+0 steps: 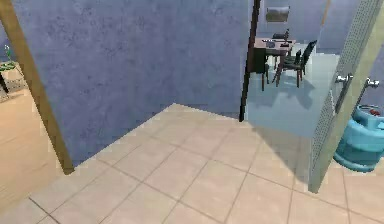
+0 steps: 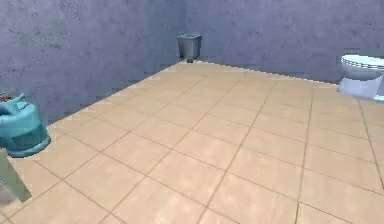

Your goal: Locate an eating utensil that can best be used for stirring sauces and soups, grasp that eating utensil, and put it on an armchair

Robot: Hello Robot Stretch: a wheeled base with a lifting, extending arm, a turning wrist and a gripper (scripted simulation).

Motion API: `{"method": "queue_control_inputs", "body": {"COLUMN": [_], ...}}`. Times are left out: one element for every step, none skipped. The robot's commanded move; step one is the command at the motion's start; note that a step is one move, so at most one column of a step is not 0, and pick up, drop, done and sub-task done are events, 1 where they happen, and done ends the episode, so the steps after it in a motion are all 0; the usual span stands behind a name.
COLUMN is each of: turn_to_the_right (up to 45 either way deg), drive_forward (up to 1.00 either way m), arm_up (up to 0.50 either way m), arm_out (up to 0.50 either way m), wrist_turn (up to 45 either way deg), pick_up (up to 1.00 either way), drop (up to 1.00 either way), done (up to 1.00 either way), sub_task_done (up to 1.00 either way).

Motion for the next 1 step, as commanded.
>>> {"method": "queue_control_inputs", "body": {"turn_to_the_right": [-45.0], "drive_forward": [0.0], "arm_up": [0.0], "arm_out": [0.0], "wrist_turn": [0.0], "pick_up": [0.0], "drop": [0.0], "done": [0.0], "sub_task_done": [0.0]}}
